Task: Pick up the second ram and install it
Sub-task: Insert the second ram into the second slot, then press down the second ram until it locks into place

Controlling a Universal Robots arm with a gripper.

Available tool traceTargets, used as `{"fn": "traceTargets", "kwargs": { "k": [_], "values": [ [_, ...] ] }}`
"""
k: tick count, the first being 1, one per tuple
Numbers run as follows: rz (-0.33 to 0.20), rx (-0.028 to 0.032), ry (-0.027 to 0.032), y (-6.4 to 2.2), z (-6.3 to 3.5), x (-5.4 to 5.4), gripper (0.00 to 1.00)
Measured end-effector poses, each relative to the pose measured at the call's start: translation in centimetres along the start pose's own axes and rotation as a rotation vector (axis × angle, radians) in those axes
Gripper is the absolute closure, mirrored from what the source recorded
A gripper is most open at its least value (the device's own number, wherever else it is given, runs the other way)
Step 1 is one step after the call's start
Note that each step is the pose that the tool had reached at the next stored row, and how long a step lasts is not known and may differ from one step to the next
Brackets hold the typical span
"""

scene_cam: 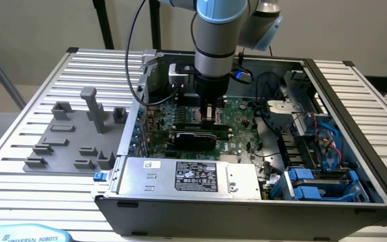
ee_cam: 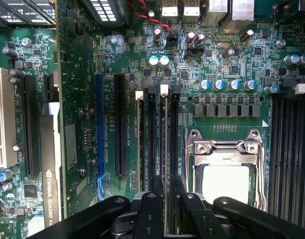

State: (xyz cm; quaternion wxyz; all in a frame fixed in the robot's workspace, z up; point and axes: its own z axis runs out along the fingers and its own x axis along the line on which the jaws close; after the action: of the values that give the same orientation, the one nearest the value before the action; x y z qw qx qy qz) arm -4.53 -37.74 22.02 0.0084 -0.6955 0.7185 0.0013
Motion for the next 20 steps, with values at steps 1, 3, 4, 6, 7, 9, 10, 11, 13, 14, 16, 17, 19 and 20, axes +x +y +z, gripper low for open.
{"fn": "traceTargets", "kwargs": {
  "k": [1, 3, 4, 6, 7, 9, 10, 11, 13, 14, 16, 17, 19, 20],
  "values": [
    [0.0, 0.0, -0.0001, 0.0, -0.2, 0.0, 0.78],
    [0.0, -0.0001, 0.0001, -0.01, -0.84, 0.0, 0.78],
    [0.0, -0.0001, 0.0, -0.01, -1.16, 0.0, 0.78],
    [0.0, -0.0001, -0.0001, -0.02, -1.73, 0.0, 0.78],
    [0.0, -0.0001, -0.0001, -0.01, -1.93, 0.0, 0.78],
    [0.0, -0.0001, -0.0004, 0.05, -2.15, 0.0, 0.78],
    [0.0, -0.0001, -0.0007, 0.08, -2.21, 0.0, 0.78],
    [0.0, -0.0001, -0.001, 0.1, -2.25, 0.0, 0.8],
    [0.0, -0.0002, -0.0014, 0.11, -2.25, 0.0, 0.89],
    [0.0, -0.0002, -0.0014, 0.11, -2.25, 0.0, 0.89],
    [0.0, -0.0003, -0.0012, 0.11, -2.26, 0.0, 0.89],
    [0.0, -0.0003, -0.0011, 0.11, -2.26, 0.0, 0.89],
    [0.0, -0.0004, -0.0012, 0.12, -2.26, 0.0, 0.89],
    [0.0, -0.0004, -0.0011, 0.12, -2.26, 0.0, 0.89]
  ]
}}
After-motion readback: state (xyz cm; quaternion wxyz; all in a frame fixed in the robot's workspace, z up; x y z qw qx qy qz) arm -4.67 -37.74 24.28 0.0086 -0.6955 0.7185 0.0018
